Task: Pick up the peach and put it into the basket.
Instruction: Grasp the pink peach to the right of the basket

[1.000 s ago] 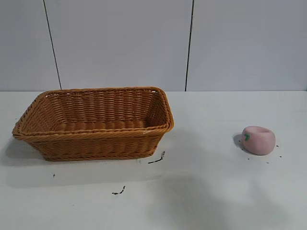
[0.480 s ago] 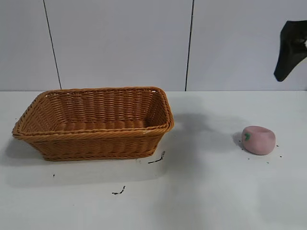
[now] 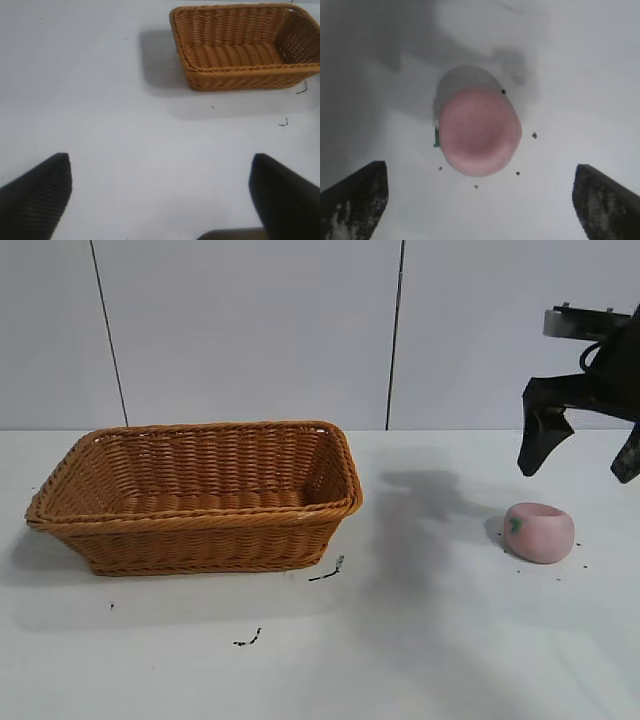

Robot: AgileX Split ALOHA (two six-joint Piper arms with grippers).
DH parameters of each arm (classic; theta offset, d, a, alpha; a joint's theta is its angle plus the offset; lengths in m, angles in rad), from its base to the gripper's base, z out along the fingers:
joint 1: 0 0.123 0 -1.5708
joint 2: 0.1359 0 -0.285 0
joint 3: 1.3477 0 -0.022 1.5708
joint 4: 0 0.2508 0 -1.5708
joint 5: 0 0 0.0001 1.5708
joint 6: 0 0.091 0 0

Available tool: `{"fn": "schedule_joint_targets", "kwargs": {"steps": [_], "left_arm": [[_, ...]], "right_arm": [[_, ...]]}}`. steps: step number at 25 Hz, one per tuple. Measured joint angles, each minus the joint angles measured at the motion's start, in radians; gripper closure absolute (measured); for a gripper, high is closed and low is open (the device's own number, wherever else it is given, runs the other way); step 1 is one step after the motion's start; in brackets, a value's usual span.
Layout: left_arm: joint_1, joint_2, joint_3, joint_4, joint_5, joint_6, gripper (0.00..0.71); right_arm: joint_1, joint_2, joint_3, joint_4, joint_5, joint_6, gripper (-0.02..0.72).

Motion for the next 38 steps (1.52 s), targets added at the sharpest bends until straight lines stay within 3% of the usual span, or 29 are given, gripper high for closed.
{"fn": "schedule_joint_targets", "kwargs": {"steps": [8, 26, 28, 34, 35, 38], "left_arm": [[0.0, 0.0, 0.0, 0.0, 0.0, 0.0, 0.017], [0.0, 0.0, 0.0, 0.0, 0.0, 0.0, 0.017], [0.0, 0.0, 0.0, 0.0, 0.0, 0.0, 0.017], [0.0, 0.0, 0.0, 0.0, 0.0, 0.0, 0.017], [0.0, 0.0, 0.0, 0.0, 0.0, 0.0, 0.017], [0.0, 0.0, 0.0, 0.0, 0.0, 0.0, 0.017]], "right_arm": [[0.015, 0.009, 0.0, -0.08, -0.038, 0.061, 0.008], [0.012, 0.162, 0.0, -0.084, -0.12, 0.064, 0.022], [0.012, 0.162, 0.0, -0.084, -0.124, 0.064, 0.108], [0.012, 0.154, -0.002, -0.081, -0.124, 0.064, 0.647], [0.012, 0.148, -0.002, -0.081, -0.122, 0.064, 0.677], [0.012, 0.109, -0.006, -0.081, -0.104, 0.064, 0.678]]}}
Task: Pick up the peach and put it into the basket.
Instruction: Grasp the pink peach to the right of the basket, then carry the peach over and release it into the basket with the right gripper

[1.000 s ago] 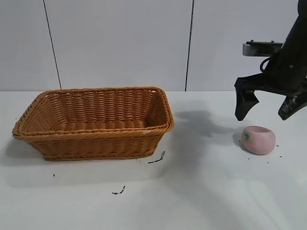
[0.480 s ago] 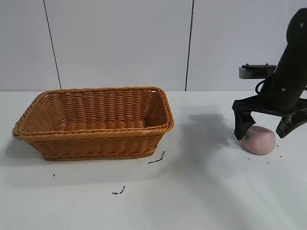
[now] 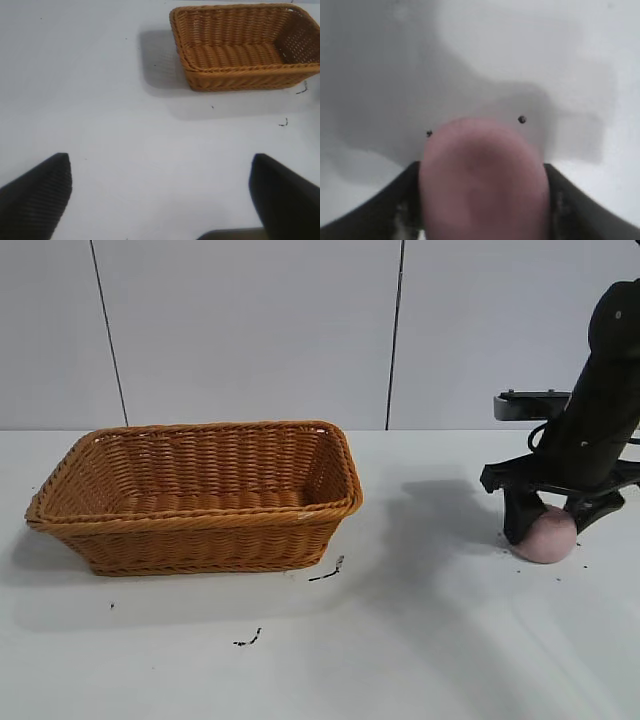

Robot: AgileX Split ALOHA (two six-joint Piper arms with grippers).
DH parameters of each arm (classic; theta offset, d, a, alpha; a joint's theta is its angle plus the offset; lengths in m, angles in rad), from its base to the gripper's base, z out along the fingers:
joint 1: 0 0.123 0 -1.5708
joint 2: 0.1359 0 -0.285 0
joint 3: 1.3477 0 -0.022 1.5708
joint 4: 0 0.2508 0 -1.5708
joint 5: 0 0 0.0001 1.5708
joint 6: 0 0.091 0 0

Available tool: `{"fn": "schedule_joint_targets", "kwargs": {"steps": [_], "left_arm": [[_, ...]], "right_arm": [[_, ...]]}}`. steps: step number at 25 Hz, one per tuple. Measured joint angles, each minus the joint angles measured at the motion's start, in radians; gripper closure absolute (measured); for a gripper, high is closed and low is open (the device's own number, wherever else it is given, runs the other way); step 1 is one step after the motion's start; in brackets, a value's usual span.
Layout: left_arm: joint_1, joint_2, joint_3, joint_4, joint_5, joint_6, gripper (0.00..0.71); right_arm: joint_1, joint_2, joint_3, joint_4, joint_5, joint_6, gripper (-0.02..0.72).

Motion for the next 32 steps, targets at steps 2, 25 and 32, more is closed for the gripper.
{"fn": "schedule_joint_targets", "kwargs": {"steps": [2, 25, 32], "left_arm": [[0.0, 0.0, 0.0, 0.0, 0.0, 0.0, 0.017], [0.0, 0.0, 0.0, 0.0, 0.0, 0.0, 0.017], [0.0, 0.0, 0.0, 0.0, 0.0, 0.0, 0.017]], "right_arm": [[0.0, -0.035, -0.026, -0.001, 0.035, 0.0, 0.678], [0.441, -0.007, -0.59, 0.041, 0.274, 0.027, 0.678], [0.562, 0.14, -0.591, 0.041, 0.129, 0.027, 0.678]]}}
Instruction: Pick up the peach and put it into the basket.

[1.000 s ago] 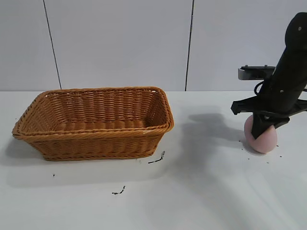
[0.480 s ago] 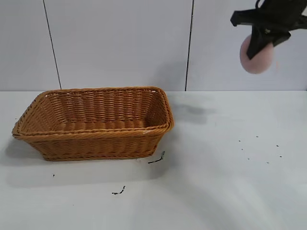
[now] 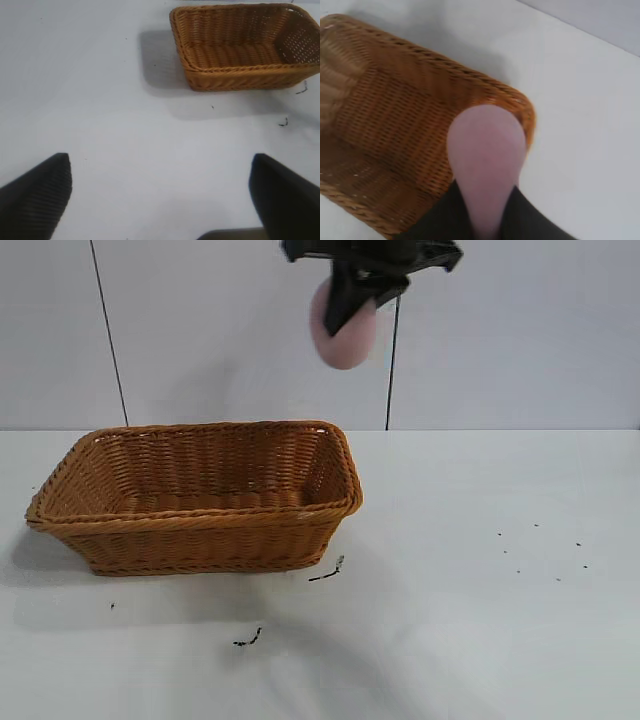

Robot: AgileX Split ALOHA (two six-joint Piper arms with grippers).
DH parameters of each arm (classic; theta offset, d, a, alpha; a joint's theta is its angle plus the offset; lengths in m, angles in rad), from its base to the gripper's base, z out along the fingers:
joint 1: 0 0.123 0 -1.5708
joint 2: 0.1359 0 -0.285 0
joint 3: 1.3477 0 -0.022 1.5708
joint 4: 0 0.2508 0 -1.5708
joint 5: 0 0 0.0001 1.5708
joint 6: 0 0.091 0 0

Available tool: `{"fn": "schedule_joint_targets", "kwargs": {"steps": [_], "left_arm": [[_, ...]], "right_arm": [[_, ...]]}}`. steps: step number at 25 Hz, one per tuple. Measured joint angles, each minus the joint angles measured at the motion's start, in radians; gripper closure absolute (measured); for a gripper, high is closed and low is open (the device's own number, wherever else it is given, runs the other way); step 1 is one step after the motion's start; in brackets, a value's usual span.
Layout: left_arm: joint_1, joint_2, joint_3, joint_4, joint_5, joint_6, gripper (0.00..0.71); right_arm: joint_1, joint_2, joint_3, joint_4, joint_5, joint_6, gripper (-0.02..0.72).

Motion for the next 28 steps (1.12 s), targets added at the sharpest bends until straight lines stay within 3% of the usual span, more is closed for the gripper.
{"fn": "schedule_joint_targets", "kwargs": {"steps": [4, 8, 10, 14, 16, 20, 28], "left_arm": [[0.0, 0.0, 0.0, 0.0, 0.0, 0.0, 0.017], [0.0, 0.0, 0.0, 0.0, 0.0, 0.0, 0.017], [0.0, 0.0, 0.0, 0.0, 0.0, 0.0, 0.017], [0.0, 0.0, 0.0, 0.0, 0.0, 0.0, 0.017], [0.0, 0.0, 0.0, 0.0, 0.0, 0.0, 0.017], [0.0, 0.0, 0.0, 0.0, 0.0, 0.0, 0.017], [0.0, 0.0, 0.0, 0.0, 0.0, 0.0, 0.017]], "right_arm": [[0.006, 0.095, 0.0, -0.014, -0.077, 0.001, 0.678], [0.006, 0.155, 0.0, -0.032, -0.107, 0.004, 0.656], [0.006, 0.16, 0.0, -0.032, -0.108, 0.012, 0.549], [0.006, 0.16, 0.0, -0.034, -0.11, 0.022, 0.147], [0.006, 0.158, -0.002, -0.034, -0.103, 0.022, 0.062], [0.006, 0.135, -0.062, -0.034, -0.019, 0.022, 0.017], [-0.066, 0.084, -0.295, -0.034, 0.152, 0.03, 0.016]]}}
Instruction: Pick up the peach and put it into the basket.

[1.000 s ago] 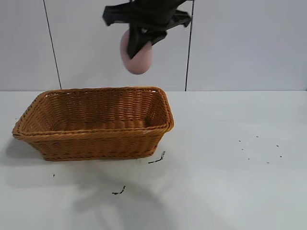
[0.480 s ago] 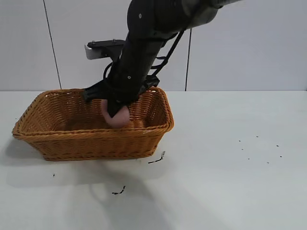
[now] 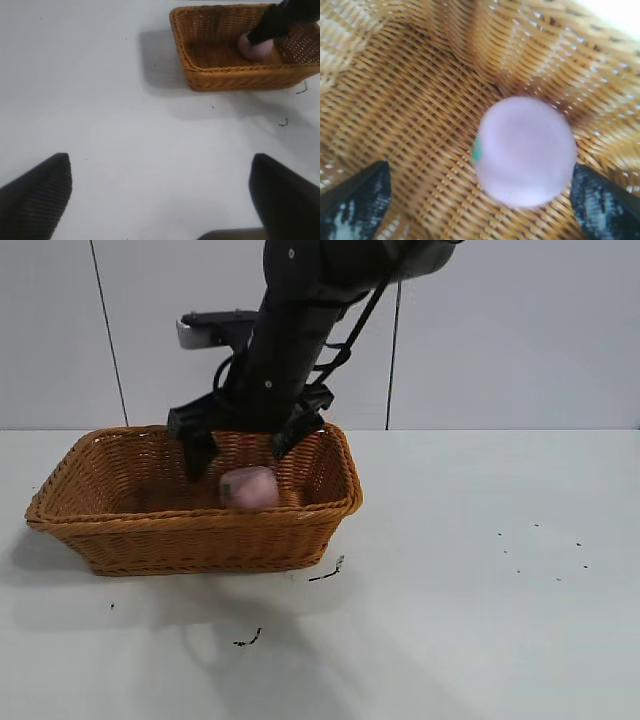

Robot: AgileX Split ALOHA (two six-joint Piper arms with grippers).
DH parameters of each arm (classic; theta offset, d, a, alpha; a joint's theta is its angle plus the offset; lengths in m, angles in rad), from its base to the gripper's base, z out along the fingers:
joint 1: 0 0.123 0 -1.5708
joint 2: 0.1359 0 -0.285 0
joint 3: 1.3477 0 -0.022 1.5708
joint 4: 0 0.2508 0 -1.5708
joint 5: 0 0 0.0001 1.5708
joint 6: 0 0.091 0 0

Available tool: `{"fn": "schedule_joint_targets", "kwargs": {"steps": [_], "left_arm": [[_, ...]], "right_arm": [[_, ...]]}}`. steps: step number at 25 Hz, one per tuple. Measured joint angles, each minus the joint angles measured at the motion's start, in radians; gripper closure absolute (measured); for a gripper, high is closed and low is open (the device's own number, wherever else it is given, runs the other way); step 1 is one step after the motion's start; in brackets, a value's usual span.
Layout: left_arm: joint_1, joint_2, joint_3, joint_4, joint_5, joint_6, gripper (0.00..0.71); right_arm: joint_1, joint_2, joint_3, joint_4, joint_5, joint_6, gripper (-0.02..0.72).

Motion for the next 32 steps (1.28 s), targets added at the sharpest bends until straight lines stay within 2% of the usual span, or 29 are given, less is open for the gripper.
{"fn": "schedule_joint_targets", "kwargs": {"steps": [11, 16, 22, 32], "left_arm": [[0.0, 0.0, 0.0, 0.0, 0.0, 0.0, 0.017], [0.0, 0.0, 0.0, 0.0, 0.0, 0.0, 0.017], [0.0, 0.0, 0.0, 0.0, 0.0, 0.0, 0.017], [0.0, 0.0, 0.0, 0.0, 0.0, 0.0, 0.017]], "right_arm": [[-0.368, -0.003, -0.033, -0.031, 0.124, 0.014, 0.008], [-0.483, -0.003, -0.033, -0.033, 0.192, 0.02, 0.008], [-0.508, -0.005, -0.033, -0.033, 0.282, 0.022, 0.008], [-0.508, -0.105, 0.003, -0.03, 0.285, 0.045, 0.008]]}}
